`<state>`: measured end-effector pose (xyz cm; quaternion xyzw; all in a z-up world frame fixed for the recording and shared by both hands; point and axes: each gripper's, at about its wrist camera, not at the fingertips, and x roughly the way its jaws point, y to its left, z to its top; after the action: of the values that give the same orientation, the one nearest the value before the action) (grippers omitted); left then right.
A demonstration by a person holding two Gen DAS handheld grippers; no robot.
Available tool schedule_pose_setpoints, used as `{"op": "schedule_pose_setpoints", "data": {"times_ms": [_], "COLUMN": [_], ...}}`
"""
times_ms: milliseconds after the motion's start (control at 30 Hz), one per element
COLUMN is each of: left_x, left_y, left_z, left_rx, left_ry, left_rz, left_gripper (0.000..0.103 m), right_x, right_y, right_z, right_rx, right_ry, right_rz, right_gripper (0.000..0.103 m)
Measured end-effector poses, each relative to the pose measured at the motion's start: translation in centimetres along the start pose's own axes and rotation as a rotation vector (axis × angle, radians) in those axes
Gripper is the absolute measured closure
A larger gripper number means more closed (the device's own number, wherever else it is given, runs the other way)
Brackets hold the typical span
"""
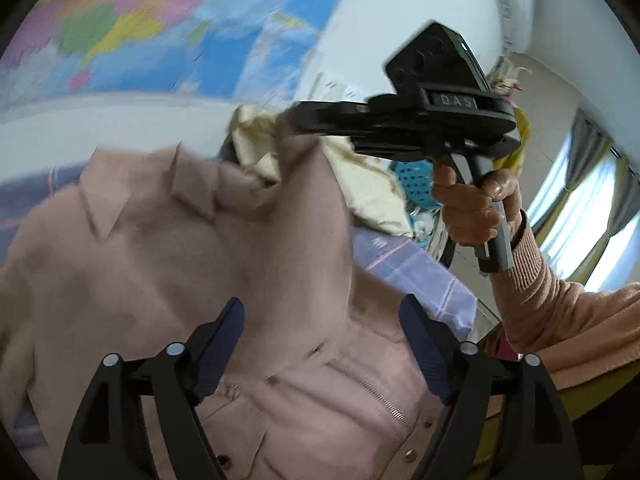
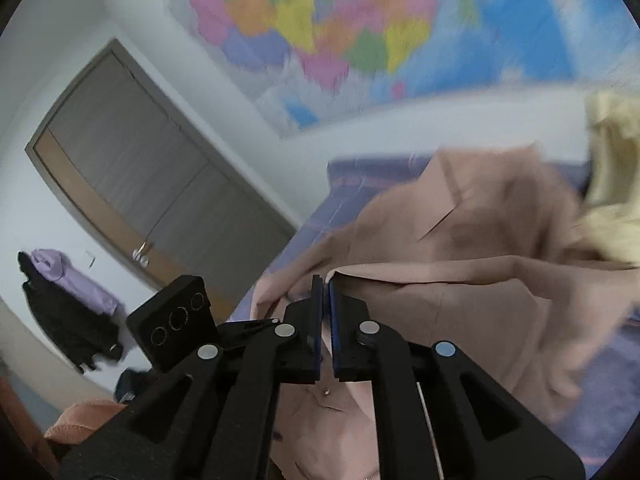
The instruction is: Fold large clothes
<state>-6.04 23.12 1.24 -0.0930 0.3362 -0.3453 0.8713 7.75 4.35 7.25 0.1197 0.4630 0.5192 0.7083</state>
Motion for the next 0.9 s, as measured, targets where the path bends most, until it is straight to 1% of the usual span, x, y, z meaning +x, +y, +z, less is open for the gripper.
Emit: {"op": "schedule_pose_setpoints", "data": {"times_ms": [33, 67, 100, 167, 200, 233, 267, 300, 333, 367, 400, 433, 467, 500, 533, 567, 600, 667, 733, 800, 867, 900], "left_x": [0.7, 1.4, 2.1, 3.2, 3.7, 4.0, 4.5, 5.1, 5.4, 6.1, 6.7, 7.2, 7.7, 7.9, 8.1, 7.9, 7.1, 5.3, 2.8, 1.4, 0.1, -0.4], "left_y": [0.7, 1.5, 2.0, 2.7, 2.9, 3.0, 3.1, 3.2, 3.4, 3.7, 4.1, 4.6, 5.0, 5.5, 5.9, 6.4, 6.6, 6.9, 7.2, 7.1, 7.3, 7.7], "left_z": [-0.4, -0.8, -1.2, -1.6, -1.7, -1.7, -1.6, -1.5, -1.4, -1.3, -1.2, -1.1, -1.0, -0.9, -0.9, -0.8, -0.6, 0.0, 0.6, 1.2, 1.3, 1.4], "left_rx": [-0.022, -0.043, -0.058, -0.075, -0.080, -0.085, -0.093, -0.096, -0.095, -0.103, -0.122, -0.133, -0.139, -0.139, -0.149, -0.168, -0.166, -0.158, -0.158, -0.138, -0.126, -0.127], "left_ry": [0.025, 0.057, 0.085, 0.121, 0.141, 0.150, 0.157, 0.164, 0.171, 0.189, 0.214, 0.227, 0.236, 0.241, 0.255, 0.251, 0.219, 0.158, 0.108, 0.092, 0.100, 0.107], "left_rz": [0.046, 0.087, 0.110, 0.157, 0.168, 0.168, 0.158, 0.151, 0.161, 0.182, 0.196, 0.200, 0.214, 0.216, 0.196, 0.189, 0.198, 0.216, 0.224, 0.247, 0.314, 0.373], "left_gripper": [0.025, 0.025, 0.025, 0.025, 0.025, 0.025, 0.025, 0.025, 0.025, 0.025, 0.026, 0.027, 0.039, 0.065, 0.076, 0.092, 0.100, 0.100, 0.100, 0.100, 0.100, 0.100], "right_x": [1.1, 2.3, 2.8, 2.3, 1.6, 0.4, -0.8, -2.5, -3.4, -4.7, -5.5, -6.4, -6.9, -7.3, -7.5, -7.6, -7.8, -7.6, -7.5, -7.6, -7.1, -6.6], "right_y": [-0.5, -0.9, -1.1, -1.6, -1.7, -1.8, -2.0, -2.5, -3.0, -3.9, -4.9, -6.6, -7.7, -8.9, -10.5, -11.7, -12.7, -14.6, -15.2, -14.9, -13.3, -12.1], "right_z": [0.3, 0.3, 0.4, 0.3, 0.3, 0.1, -0.3, -0.6, -0.9, -1.3, -1.8, -2.4, -2.9, -3.4, -4.2, -4.7, -5.3, -6.2, -6.8, -7.1, -7.2, -7.2], "right_rx": [0.018, 0.027, 0.031, 0.025, 0.010, -0.017, -0.026, -0.038, -0.050, -0.050, -0.038, -0.006, 0.020, 0.048, 0.078, 0.111, 0.142, 0.179, 0.178, 0.159, 0.064, 0.005], "right_ry": [0.022, 0.053, 0.069, 0.064, 0.056, 0.031, 0.010, -0.023, -0.049, -0.083, -0.095, -0.110, -0.117, -0.116, -0.111, -0.114, -0.112, -0.110, -0.109, -0.129, -0.132, -0.122], "right_rz": [0.004, -0.012, -0.025, -0.049, -0.064, -0.089, -0.101, -0.136, -0.179, -0.246, -0.285, -0.354, -0.378, -0.406, -0.453, -0.460, -0.447, -0.452, -0.456, -0.470, -0.456, -0.457], "right_gripper": [0.089, 0.069, 0.064, 0.059, 0.059, 0.057, 0.054, 0.053, 0.052, 0.050, 0.050, 0.050, 0.050, 0.050, 0.050, 0.050, 0.050, 0.051, 0.051, 0.052, 0.053, 0.053]}}
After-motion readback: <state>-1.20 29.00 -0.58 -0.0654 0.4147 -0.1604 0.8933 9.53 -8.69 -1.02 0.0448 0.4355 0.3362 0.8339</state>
